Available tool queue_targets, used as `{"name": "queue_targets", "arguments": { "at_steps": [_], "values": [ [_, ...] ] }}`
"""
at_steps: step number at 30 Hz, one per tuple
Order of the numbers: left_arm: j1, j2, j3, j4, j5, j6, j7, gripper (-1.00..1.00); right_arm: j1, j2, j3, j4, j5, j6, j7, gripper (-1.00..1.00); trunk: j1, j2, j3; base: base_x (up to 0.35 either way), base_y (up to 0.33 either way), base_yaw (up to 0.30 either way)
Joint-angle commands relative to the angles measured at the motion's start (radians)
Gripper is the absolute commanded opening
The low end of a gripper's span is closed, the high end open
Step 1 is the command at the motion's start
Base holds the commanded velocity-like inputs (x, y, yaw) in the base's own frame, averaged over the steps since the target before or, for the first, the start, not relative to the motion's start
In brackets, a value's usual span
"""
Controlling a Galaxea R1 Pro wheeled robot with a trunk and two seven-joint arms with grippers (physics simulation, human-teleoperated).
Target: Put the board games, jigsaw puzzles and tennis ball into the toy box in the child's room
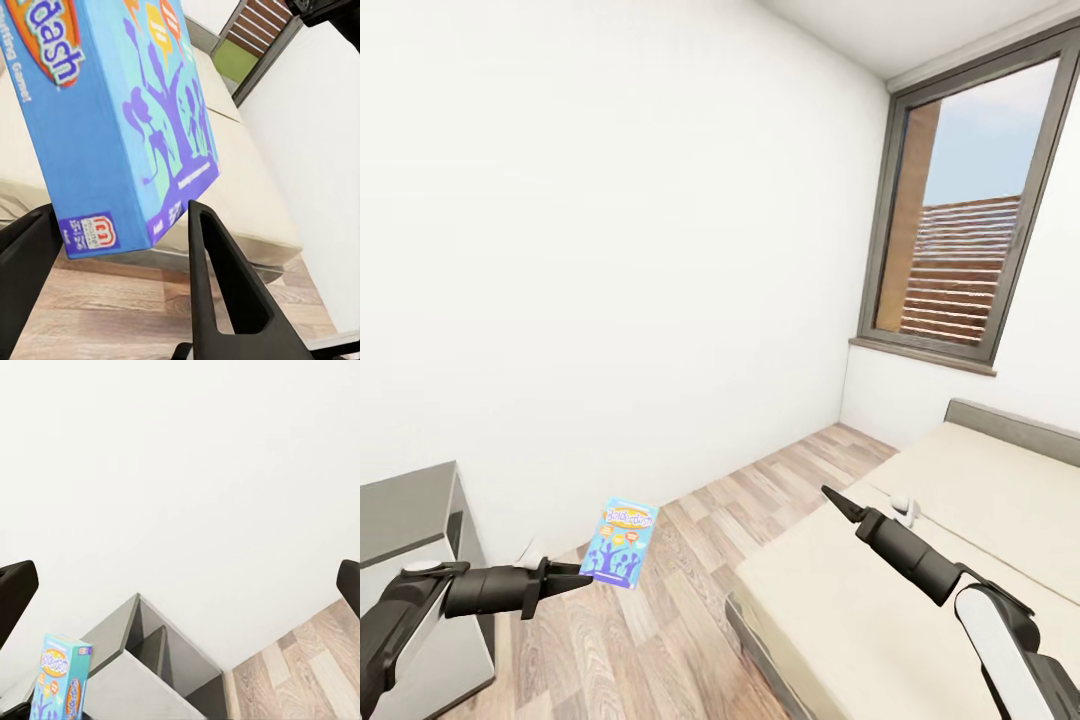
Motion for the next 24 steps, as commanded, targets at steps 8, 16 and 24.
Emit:
{"name": "queue_targets", "arguments": {
  "at_steps": [8,16,24],
  "values": [
    [-0.001,0.001,-0.001,0.0,0.003,0.011,-0.003,-1.0,-0.001,0.0,0.02,-0.001,-0.004,0.006,0.001,1.0,-0.031,0.055,0.024,0.0,0.0,0.002],
    [-0.001,0.001,-0.001,0.0,0.003,0.011,-0.003,-1.0,-0.001,0.0,0.023,-0.002,-0.004,0.005,-0.001,1.0,-0.061,0.111,0.049,0.0,0.0,0.0],
    [-0.001,0.001,-0.002,0.0,0.003,0.011,-0.002,-1.0,-0.001,0.0,0.026,-0.003,-0.004,0.005,-0.001,1.0,-0.092,0.167,0.068,0.0,0.0,0.0]
  ]
}}
